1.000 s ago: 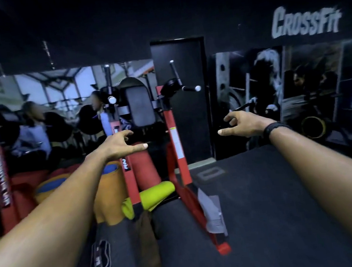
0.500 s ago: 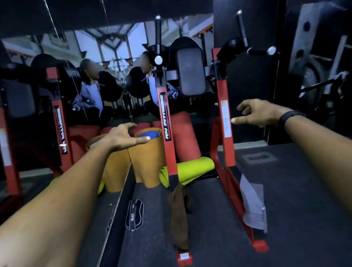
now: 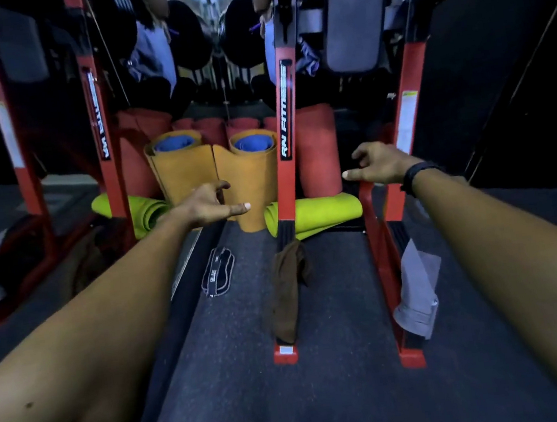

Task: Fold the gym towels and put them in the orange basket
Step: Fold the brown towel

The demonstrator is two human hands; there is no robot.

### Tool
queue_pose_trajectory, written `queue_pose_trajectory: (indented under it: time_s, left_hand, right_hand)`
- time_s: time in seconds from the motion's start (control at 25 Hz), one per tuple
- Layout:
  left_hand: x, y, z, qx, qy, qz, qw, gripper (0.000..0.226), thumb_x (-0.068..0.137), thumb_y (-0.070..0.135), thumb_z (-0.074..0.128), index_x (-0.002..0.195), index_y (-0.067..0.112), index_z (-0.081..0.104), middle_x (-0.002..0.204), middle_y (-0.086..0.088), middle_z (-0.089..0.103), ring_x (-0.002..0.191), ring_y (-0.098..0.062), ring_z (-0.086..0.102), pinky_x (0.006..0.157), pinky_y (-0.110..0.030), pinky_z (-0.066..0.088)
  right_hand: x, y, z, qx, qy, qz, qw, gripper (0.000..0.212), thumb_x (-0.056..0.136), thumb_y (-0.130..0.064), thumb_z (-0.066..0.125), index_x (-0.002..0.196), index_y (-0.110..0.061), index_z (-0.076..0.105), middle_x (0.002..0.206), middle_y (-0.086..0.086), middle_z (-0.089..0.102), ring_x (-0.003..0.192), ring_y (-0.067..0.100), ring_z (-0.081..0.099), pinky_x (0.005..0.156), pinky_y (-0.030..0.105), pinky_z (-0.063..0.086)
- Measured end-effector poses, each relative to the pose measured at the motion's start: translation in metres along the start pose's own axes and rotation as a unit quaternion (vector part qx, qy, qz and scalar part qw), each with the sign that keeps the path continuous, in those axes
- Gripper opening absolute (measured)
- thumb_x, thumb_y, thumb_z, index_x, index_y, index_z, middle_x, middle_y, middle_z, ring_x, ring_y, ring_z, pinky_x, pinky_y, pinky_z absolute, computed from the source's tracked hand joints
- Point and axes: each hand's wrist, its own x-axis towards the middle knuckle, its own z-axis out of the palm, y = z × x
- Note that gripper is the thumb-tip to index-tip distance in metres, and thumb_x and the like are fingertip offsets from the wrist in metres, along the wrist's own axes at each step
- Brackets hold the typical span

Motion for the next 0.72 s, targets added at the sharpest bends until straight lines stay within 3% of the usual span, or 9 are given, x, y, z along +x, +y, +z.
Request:
queue_pose_trajectory:
  time_s: [0.16, 0.24, 0.36, 0.52, 0.64, 0.72]
  left_hand:
    - [0.077, -0.046, 0.023, -0.019, -0.038, -0.036, 0.998, 0.077, 0.083, 0.037, 0.071, 0.145, 0.009, 0.035, 0.142, -0.006, 0.047, 0.123, -0.018, 0.049, 0.091, -0.017, 0.035]
    - [0.129, -0.076, 0.035, -0.027, -0.057, -0.048, 0.997, 0.077, 0.082, 0.038, 0.072, 0.145, 0.011, 0.037, 0.146, -0.007, 0.045, 0.129, -0.018, 0.046, 0.098, -0.02, 0.034]
    - [0.212, -0.124, 0.054, -0.026, -0.09, -0.06, 0.994, 0.08, 0.077, 0.05, 0.074, 0.142, 0.016, 0.043, 0.142, -0.004, 0.05, 0.126, -0.016, 0.049, 0.095, -0.02, 0.036]
    - [0.309, -0.178, 0.087, 0.013, -0.132, -0.086, 0.988, 0.096, 0.073, 0.062, 0.07, 0.149, 0.018, 0.031, 0.152, -0.006, 0.037, 0.137, -0.025, 0.038, 0.11, -0.034, 0.034]
    - [0.378, -0.223, 0.134, 0.014, -0.149, -0.093, 0.984, 0.091, 0.076, 0.058, 0.07, 0.149, 0.017, 0.032, 0.153, -0.006, 0.036, 0.138, -0.025, 0.037, 0.11, -0.034, 0.032]
    - [0.418, -0.257, 0.171, 0.016, -0.153, -0.093, 0.984, 0.079, 0.08, 0.048, 0.071, 0.144, 0.014, 0.039, 0.146, -0.007, 0.045, 0.132, -0.024, 0.044, 0.105, -0.029, 0.034]
  right_hand:
    - [0.084, 0.012, 0.073, -0.01, -0.066, 0.016, 0.998, 0.058, 0.084, -0.038, 0.07, 0.131, -0.007, 0.053, 0.128, 0.014, 0.059, 0.118, 0.027, 0.055, 0.088, 0.024, 0.038]
    - [0.137, 0.022, 0.113, -0.015, -0.091, 0.034, 0.995, 0.059, 0.084, -0.037, 0.07, 0.132, -0.008, 0.05, 0.127, 0.015, 0.059, 0.118, 0.027, 0.055, 0.088, 0.025, 0.038]
    - [0.215, 0.038, 0.169, -0.017, -0.136, 0.066, 0.988, 0.059, 0.085, -0.036, 0.07, 0.133, -0.009, 0.048, 0.128, 0.013, 0.057, 0.117, 0.027, 0.054, 0.087, 0.026, 0.04]
    - [0.299, 0.063, 0.237, -0.014, -0.162, 0.069, 0.984, 0.06, 0.087, -0.036, 0.068, 0.134, -0.004, 0.048, 0.132, 0.013, 0.053, 0.122, 0.029, 0.051, 0.093, 0.031, 0.041]
    - [0.358, 0.099, 0.311, -0.012, -0.183, 0.068, 0.981, 0.053, 0.088, -0.031, 0.068, 0.128, -0.002, 0.051, 0.125, 0.014, 0.055, 0.12, 0.031, 0.053, 0.09, 0.032, 0.041]
    - [0.393, 0.128, 0.365, -0.004, -0.209, 0.073, 0.975, 0.047, 0.089, -0.028, 0.068, 0.125, -0.003, 0.053, 0.12, 0.014, 0.056, 0.117, 0.032, 0.054, 0.089, 0.034, 0.042]
